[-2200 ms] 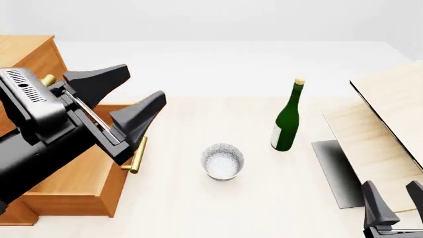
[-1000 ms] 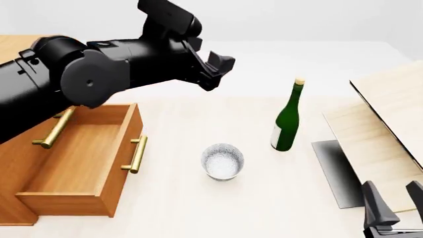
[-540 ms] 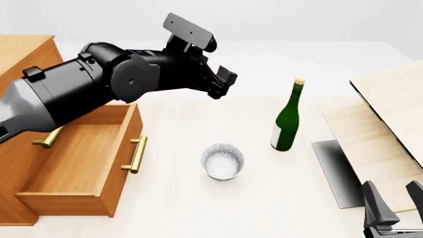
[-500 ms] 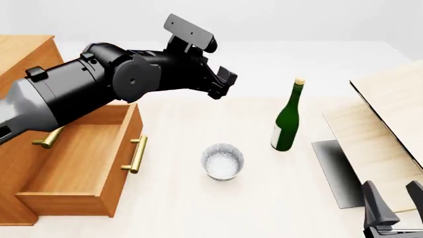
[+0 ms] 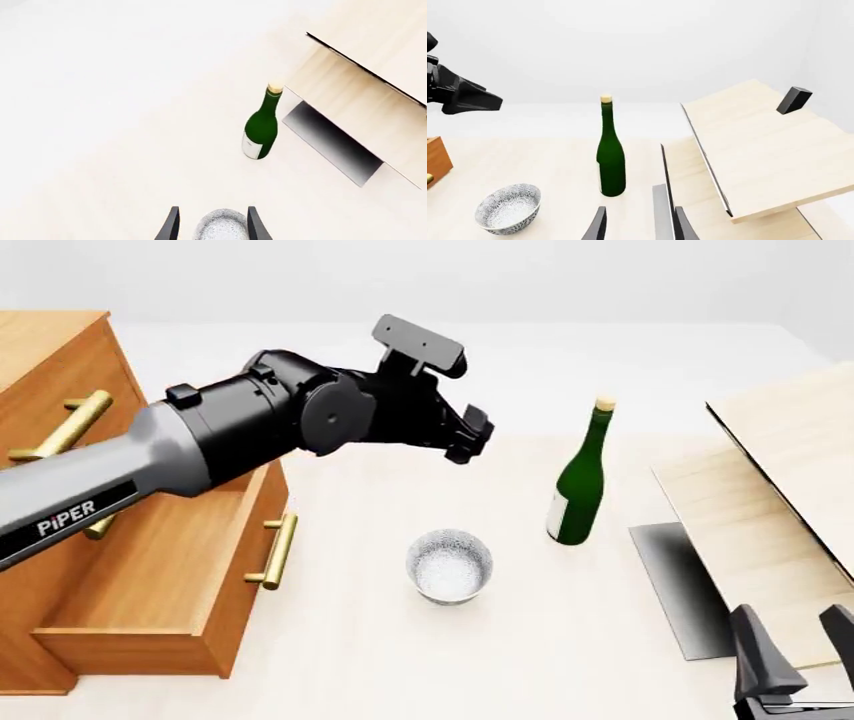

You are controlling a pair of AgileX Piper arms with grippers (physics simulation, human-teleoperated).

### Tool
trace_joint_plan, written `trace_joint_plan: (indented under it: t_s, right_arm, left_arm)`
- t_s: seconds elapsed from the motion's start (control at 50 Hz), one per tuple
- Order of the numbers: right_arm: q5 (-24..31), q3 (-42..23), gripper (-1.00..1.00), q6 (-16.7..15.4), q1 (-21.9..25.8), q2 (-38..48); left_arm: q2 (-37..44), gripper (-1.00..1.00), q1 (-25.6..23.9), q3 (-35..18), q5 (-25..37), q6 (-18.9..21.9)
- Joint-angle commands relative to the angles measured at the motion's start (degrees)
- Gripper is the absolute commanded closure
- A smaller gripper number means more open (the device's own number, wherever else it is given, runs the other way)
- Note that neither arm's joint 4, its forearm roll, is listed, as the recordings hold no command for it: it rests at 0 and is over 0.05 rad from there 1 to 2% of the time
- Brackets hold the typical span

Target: Put the bowl in the bottom drawer of the cabinet.

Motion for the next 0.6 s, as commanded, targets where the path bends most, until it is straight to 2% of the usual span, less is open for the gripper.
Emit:
trace_joint_plan:
  t_s: [0.02, 0.34, 0.6]
  right_arm:
    - [0.01, 0.0, -1.0, 0.0, 0.0, -0.01]
    - [0.01, 0.0, -1.0, 0.01, -0.01, -0.01]
    - [0.01, 0.0, -1.0, 0.01, -0.01, -0.02]
  left_arm:
    - [5.38, -1.0, 0.36, -2.49, 3.68, -2.05]
    - [7.94, -1.0, 0.39, -4.54, 6.39, -1.93]
    - [9.17, -1.0, -2.39, -2.68, 6.1, -3.55]
